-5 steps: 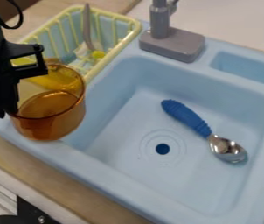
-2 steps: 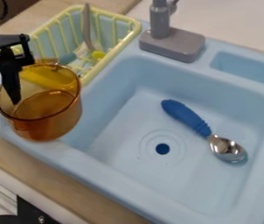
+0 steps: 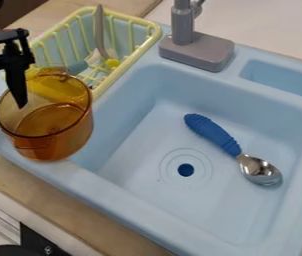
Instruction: Moved the orange pot outside the sink
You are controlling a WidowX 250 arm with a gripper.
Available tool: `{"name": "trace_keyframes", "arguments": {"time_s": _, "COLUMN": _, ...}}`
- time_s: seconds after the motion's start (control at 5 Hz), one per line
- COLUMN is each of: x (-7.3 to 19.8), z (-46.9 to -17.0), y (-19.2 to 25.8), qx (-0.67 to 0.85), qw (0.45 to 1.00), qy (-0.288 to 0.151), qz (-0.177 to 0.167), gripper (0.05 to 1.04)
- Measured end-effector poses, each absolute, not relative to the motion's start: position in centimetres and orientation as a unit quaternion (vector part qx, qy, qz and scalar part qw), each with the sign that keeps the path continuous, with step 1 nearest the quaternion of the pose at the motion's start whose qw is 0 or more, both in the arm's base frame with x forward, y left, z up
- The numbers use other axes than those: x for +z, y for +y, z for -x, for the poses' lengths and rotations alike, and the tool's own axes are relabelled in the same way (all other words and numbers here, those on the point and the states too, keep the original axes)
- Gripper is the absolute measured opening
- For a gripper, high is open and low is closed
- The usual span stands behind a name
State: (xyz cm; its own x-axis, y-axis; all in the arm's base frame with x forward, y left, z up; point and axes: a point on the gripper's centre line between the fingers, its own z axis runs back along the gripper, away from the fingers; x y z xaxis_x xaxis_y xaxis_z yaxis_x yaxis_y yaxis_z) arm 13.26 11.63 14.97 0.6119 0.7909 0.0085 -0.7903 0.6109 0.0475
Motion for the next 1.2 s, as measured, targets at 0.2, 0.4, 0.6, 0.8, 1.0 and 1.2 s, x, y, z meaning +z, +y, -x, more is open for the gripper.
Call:
{"name": "trace_keyframes", "arguments": {"time_s": 0.2, "x": 15.9, "z": -13.3, "y": 11.0, "qx": 0.442, "qw": 0.897, "qy": 0.003, "qz": -0.006, "gripper": 0.999}}
{"name": "trace_keyframes", "arguments": {"time_s": 0.4, "x": 16.8, "z": -13.9, "y": 10.4, "qx": 0.425, "qw": 0.905, "qy": -0.01, "qz": 0.008, "gripper": 0.999}}
{"name": "trace_keyframes", "arguments": {"time_s": 0.6, "x": 17.3, "z": -14.8, "y": 9.7, "qx": 0.42, "qw": 0.907, "qy": -0.037, "qz": 0.005, "gripper": 0.999}}
{"name": "trace_keyframes", "arguments": {"time_s": 0.8, "x": 18.5, "z": -16.0, "y": 9.7, "qx": 0.434, "qw": 0.898, "qy": -0.066, "qz": -0.01, "gripper": 0.999}}
{"name": "trace_keyframes", "arguments": {"time_s": 1.0, "x": 18.2, "z": -17.5, "y": 9.5, "qx": 0.434, "qw": 0.898, "qy": -0.067, "qz": -0.029, "gripper": 0.999}}
{"name": "trace_keyframes", "arguments": {"time_s": 1.2, "x": 18.7, "z": -18.3, "y": 8.9, "qx": 0.416, "qw": 0.905, "qy": -0.078, "qz": -0.028, "gripper": 0.999}}
